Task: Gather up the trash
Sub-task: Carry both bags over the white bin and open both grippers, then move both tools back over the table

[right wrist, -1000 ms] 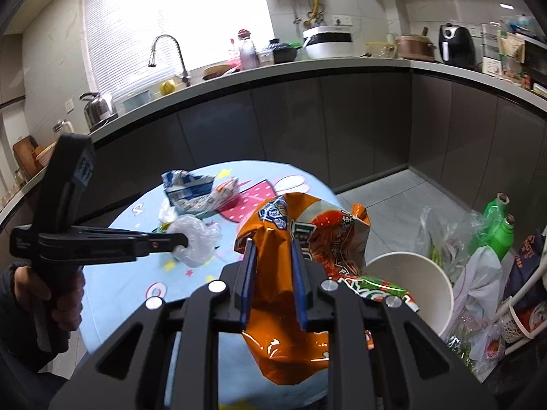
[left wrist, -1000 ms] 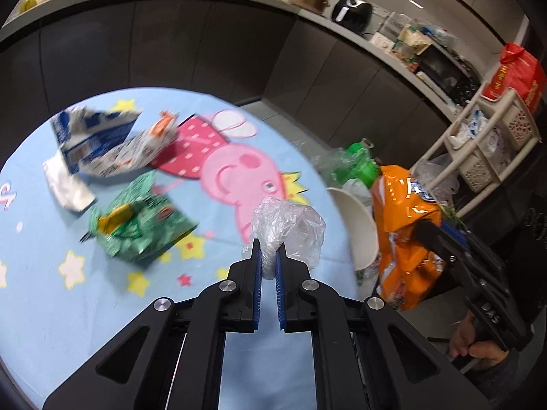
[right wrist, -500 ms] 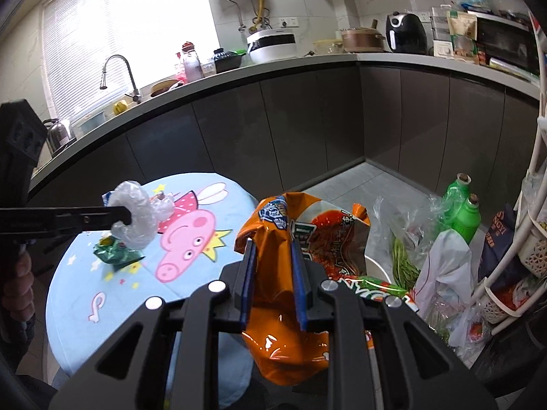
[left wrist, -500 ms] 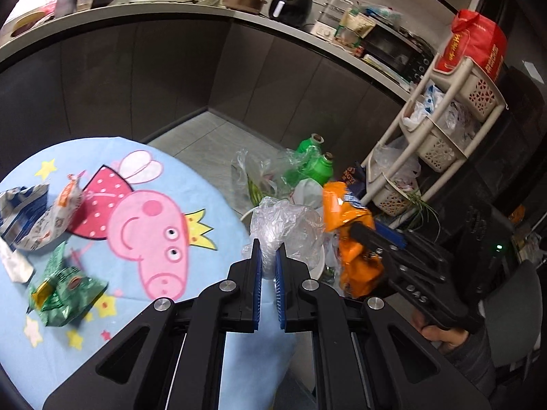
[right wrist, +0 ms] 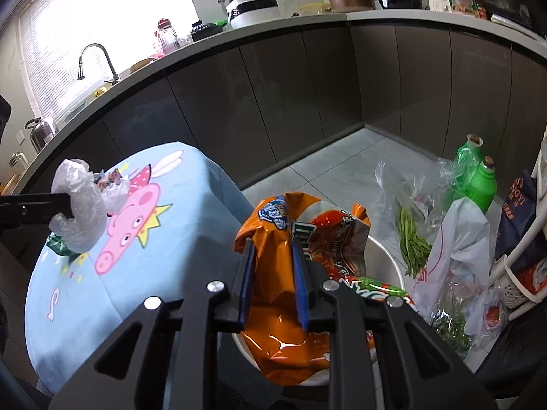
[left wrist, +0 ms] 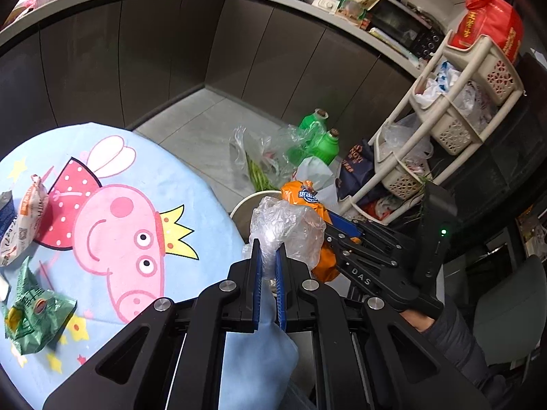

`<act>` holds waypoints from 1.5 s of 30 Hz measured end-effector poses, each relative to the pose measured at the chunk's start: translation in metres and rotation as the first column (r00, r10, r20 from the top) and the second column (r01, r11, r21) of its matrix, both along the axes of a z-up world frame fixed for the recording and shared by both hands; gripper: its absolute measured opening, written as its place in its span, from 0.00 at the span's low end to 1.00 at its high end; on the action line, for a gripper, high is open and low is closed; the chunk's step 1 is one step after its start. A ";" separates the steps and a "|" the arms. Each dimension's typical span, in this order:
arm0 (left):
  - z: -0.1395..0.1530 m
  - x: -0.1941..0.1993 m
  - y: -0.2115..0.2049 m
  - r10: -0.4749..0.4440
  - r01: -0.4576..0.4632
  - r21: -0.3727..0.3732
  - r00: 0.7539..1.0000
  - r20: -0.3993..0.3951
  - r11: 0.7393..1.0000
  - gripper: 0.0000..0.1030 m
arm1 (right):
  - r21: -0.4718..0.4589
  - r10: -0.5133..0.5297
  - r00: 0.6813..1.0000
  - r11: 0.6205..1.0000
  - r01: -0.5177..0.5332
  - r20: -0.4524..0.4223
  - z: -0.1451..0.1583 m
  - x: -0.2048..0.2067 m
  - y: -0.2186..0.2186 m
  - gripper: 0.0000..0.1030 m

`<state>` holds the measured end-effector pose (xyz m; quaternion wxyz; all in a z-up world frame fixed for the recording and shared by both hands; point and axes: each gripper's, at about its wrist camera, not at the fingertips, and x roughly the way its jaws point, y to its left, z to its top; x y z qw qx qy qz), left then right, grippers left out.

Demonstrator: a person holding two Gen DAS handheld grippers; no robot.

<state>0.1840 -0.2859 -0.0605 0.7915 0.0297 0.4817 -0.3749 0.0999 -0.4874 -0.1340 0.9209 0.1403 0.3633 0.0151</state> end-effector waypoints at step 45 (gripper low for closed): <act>-0.031 0.024 -0.059 0.090 -0.093 0.057 0.995 0.043 0.994 0.92 | 0.027 -0.081 0.996 0.996 0.083 -0.042 -0.037 -0.041 -0.034 0.71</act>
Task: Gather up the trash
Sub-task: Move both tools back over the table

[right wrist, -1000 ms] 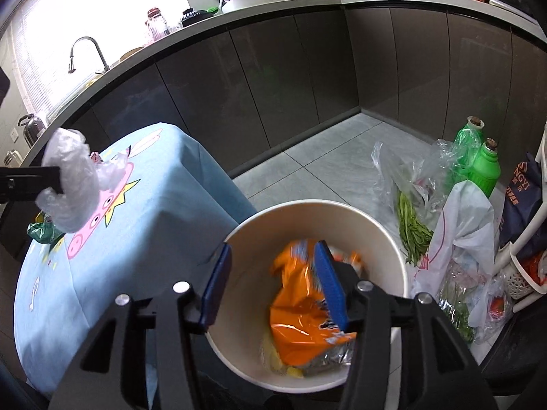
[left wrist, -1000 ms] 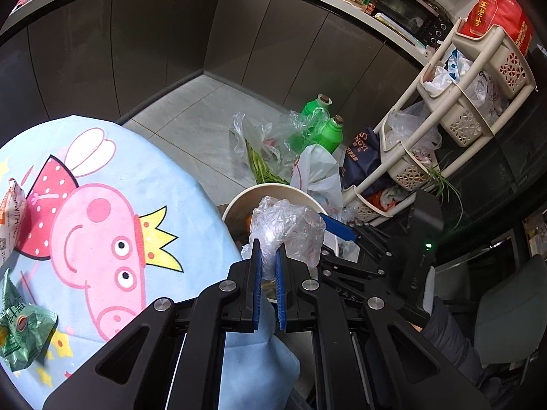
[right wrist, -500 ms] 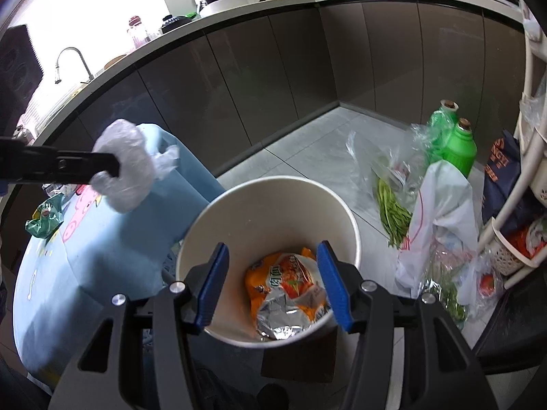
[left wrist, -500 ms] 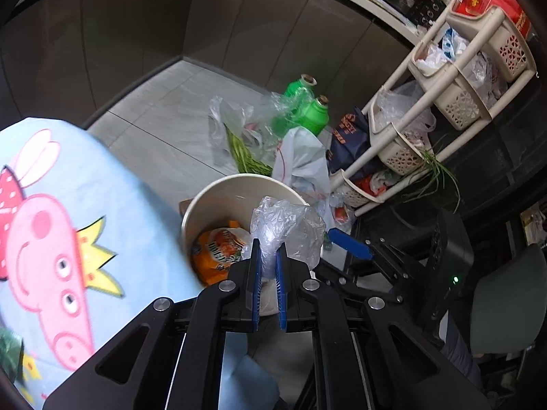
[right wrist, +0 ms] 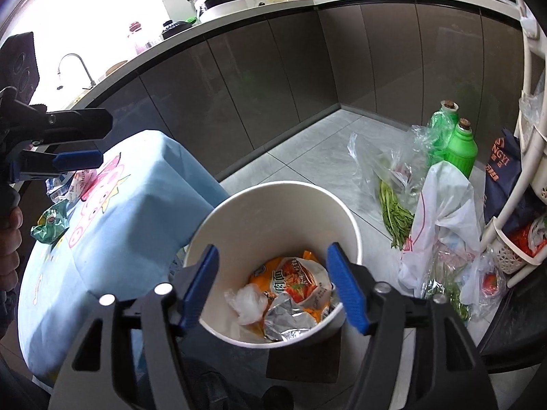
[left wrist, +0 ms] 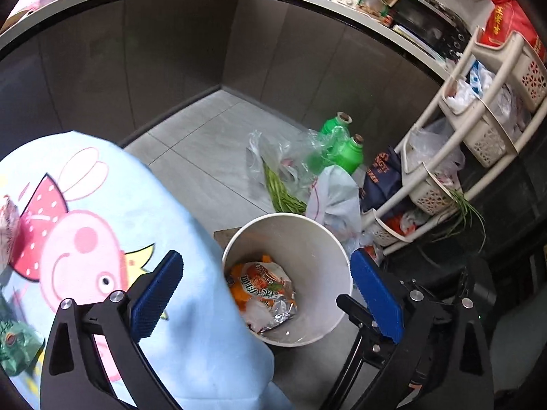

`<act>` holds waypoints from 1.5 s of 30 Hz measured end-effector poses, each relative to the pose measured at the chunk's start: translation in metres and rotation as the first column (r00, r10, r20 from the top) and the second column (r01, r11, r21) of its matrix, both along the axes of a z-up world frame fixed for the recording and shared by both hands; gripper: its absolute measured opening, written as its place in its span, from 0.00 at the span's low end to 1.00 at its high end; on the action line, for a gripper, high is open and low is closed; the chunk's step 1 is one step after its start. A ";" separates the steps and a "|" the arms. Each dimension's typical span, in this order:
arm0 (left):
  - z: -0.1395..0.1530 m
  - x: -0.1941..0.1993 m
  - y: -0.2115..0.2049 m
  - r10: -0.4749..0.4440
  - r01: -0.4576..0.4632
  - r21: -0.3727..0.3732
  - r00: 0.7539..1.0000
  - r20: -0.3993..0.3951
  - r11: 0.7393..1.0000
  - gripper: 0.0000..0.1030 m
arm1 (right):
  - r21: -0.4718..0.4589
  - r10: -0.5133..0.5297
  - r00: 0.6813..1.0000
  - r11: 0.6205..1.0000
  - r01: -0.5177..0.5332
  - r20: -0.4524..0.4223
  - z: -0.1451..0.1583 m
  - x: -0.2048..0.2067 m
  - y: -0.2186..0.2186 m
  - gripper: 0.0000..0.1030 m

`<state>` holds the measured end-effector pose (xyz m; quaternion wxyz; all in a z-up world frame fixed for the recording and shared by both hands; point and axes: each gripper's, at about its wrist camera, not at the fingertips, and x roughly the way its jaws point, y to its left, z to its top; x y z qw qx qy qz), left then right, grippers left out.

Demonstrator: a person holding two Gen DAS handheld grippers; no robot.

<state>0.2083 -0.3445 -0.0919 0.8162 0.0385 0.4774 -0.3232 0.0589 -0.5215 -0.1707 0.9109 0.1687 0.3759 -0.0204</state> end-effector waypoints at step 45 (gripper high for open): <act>0.058 -0.110 0.368 0.570 -0.569 -0.043 0.822 0.004 0.821 0.92 | -0.106 0.520 0.846 0.854 -0.509 0.123 0.150 -0.010 0.292 0.97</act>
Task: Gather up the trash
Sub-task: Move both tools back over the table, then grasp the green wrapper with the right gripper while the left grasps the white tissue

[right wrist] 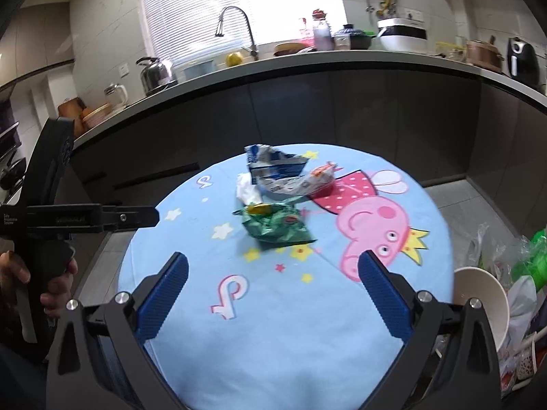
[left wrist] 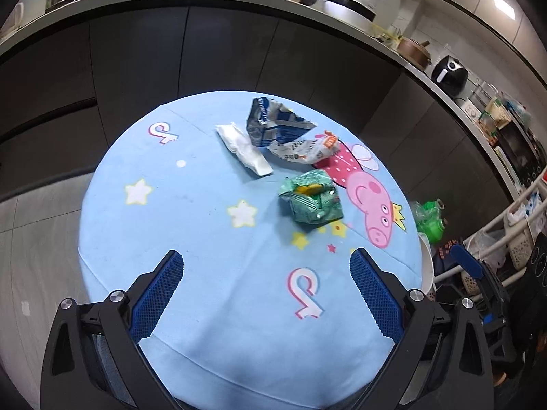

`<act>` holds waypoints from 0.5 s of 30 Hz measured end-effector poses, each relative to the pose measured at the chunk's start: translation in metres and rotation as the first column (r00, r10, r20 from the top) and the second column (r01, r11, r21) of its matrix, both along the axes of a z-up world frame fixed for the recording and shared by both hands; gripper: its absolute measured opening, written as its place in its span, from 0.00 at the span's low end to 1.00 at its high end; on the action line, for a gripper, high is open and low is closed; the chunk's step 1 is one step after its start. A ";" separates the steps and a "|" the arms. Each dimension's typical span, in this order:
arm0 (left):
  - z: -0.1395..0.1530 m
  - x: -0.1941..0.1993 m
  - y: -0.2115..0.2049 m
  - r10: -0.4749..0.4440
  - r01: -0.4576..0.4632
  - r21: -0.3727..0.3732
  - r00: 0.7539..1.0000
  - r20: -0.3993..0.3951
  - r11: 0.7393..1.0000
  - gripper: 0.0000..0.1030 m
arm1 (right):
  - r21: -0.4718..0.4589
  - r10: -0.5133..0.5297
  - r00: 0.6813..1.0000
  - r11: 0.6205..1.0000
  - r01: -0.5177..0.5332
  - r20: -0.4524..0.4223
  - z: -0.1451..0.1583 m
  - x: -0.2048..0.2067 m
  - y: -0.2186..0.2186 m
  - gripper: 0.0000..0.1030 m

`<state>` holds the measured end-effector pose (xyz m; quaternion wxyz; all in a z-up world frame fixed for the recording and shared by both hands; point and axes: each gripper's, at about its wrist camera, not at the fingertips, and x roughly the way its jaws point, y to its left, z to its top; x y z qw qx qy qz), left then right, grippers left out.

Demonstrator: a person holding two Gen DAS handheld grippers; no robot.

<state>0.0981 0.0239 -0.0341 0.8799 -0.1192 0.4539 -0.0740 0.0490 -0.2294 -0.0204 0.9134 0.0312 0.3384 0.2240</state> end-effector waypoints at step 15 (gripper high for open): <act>-0.037 0.086 0.020 0.025 -0.027 -0.053 0.999 -0.043 0.998 0.88 | -0.129 0.084 0.991 0.987 -0.097 -0.101 -0.045 0.078 0.055 0.97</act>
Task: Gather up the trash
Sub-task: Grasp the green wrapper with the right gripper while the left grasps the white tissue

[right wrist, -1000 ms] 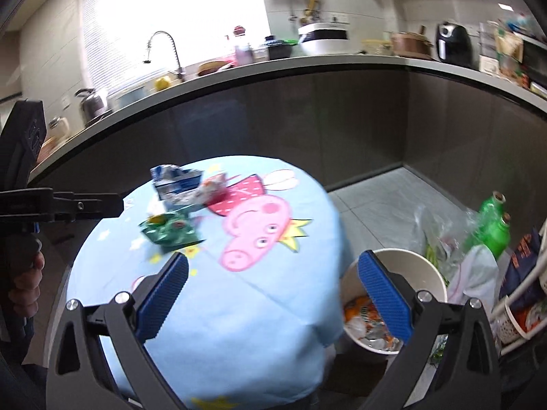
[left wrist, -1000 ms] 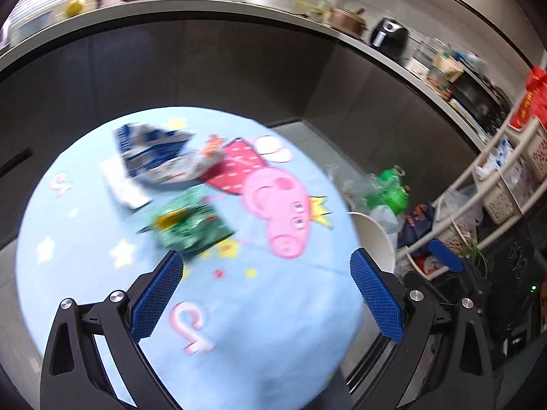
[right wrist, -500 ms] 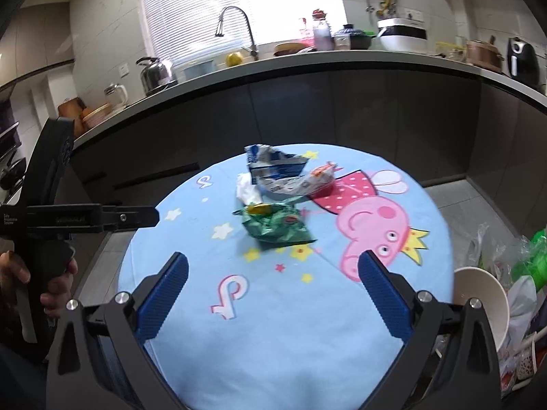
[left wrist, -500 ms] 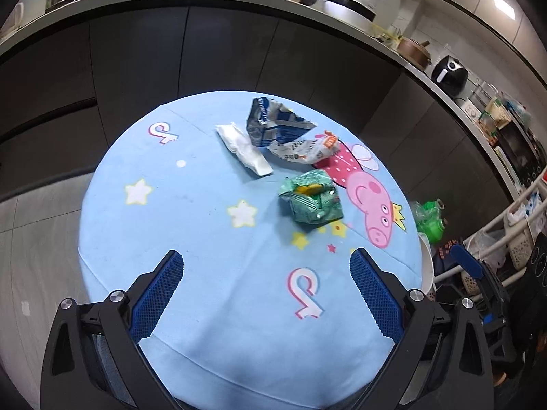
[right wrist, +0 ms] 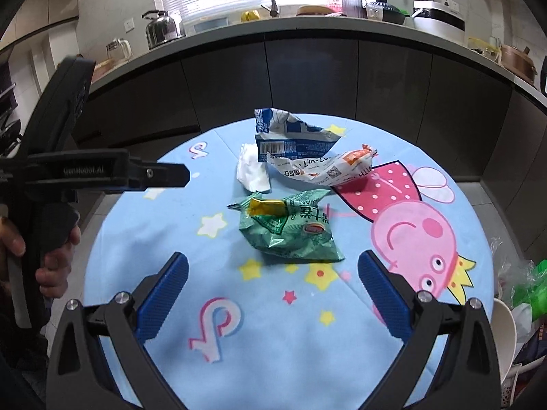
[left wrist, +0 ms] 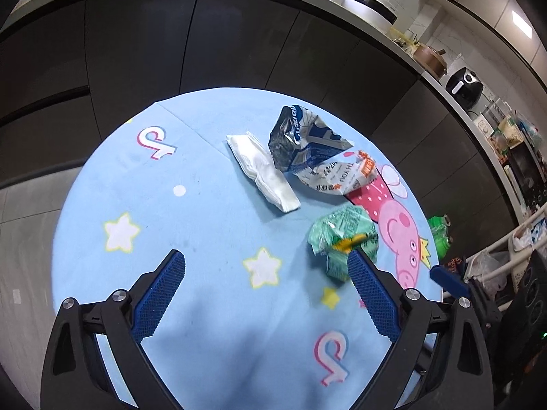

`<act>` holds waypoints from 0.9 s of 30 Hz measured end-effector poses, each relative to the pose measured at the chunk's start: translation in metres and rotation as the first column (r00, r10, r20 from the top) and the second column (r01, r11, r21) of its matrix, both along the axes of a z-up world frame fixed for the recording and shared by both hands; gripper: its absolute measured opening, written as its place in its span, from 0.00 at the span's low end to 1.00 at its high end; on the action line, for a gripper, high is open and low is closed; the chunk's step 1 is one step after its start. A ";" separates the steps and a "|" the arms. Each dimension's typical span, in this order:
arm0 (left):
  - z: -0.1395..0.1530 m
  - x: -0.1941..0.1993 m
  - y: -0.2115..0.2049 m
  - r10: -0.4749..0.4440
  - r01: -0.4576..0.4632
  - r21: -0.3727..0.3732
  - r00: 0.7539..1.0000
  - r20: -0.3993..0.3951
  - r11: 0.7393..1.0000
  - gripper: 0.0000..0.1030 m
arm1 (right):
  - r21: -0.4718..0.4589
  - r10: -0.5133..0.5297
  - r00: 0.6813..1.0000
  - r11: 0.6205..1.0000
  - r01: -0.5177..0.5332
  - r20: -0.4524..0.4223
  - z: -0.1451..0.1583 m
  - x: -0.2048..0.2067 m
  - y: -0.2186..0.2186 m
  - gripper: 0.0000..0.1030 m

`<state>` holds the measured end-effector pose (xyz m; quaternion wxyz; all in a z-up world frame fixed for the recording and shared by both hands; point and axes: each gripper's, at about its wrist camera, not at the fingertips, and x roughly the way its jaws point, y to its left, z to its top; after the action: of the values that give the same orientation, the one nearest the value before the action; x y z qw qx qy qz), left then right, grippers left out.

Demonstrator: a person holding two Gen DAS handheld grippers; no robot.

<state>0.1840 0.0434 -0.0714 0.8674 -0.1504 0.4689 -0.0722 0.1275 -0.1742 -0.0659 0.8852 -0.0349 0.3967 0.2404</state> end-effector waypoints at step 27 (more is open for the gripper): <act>-0.050 0.090 -0.012 -0.057 0.051 -0.079 0.996 -0.073 0.996 0.59 | -0.013 0.067 0.996 0.998 -0.068 -0.052 -0.029 0.025 0.012 0.33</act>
<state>0.2745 0.0309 -0.1211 0.8403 -0.1734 0.5021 -0.1080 0.1525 -0.1618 -0.0950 0.8658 -0.0484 0.4198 0.2679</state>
